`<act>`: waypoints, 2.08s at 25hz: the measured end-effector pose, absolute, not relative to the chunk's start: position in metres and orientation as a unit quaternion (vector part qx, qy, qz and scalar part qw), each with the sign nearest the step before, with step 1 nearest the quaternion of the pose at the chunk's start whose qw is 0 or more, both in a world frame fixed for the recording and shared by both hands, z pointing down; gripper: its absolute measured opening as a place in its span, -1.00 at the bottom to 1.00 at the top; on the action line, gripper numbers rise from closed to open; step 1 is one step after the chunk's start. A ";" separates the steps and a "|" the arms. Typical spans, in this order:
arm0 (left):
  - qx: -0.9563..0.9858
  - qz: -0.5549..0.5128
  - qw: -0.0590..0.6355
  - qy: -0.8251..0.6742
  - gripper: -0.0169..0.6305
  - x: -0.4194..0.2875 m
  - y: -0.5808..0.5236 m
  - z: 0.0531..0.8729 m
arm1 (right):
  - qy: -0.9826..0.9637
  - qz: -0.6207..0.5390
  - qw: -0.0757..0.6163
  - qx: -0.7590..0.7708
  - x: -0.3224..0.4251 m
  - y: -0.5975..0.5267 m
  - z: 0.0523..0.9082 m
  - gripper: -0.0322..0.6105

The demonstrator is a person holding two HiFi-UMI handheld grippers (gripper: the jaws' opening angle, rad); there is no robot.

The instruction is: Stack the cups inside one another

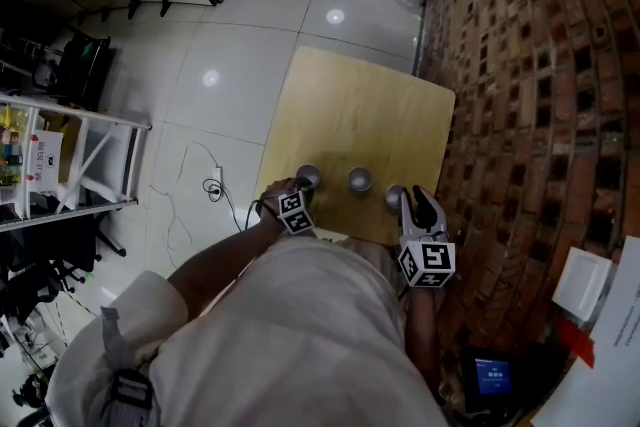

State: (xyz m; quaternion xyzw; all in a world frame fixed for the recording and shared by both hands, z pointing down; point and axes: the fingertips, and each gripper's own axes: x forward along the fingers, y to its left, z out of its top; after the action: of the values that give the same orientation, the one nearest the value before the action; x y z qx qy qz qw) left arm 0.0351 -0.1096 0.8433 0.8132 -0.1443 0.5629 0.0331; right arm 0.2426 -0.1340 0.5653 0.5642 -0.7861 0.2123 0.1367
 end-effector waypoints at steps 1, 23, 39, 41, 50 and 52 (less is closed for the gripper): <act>0.813 0.564 0.032 -0.144 -0.69 0.035 -0.110 0.844 | -0.786 0.212 0.137 0.565 0.243 -0.134 0.565 -0.62; 0.826 0.540 0.011 -0.161 -0.85 0.051 -0.131 0.810 | -0.772 0.215 0.123 0.585 0.256 -0.124 0.565 -0.62; 0.869 0.471 -0.068 -0.138 -0.85 0.114 -0.155 0.739 | -0.755 0.215 0.112 0.609 0.272 -0.110 0.565 -0.62; 0.874 0.464 -0.074 -0.126 -0.85 0.124 -0.151 0.732 | -0.753 0.215 0.111 0.612 0.273 -0.108 0.565 -0.62; 0.880 0.460 -0.101 -0.061 -0.85 0.154 -0.121 0.733 | -0.741 0.221 0.103 0.626 0.282 -0.098 0.567 -0.62; 0.879 0.462 -0.108 -0.049 -0.85 0.158 -0.117 0.735 | -0.739 0.222 0.102 0.628 0.283 -0.097 0.567 -0.62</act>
State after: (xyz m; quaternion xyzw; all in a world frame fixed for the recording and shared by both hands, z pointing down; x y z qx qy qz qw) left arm 0.1581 -0.1170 0.7349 0.8792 -0.0494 0.4615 -0.1079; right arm 0.2832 -0.0971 0.5675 0.6278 -0.7391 0.2219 0.1016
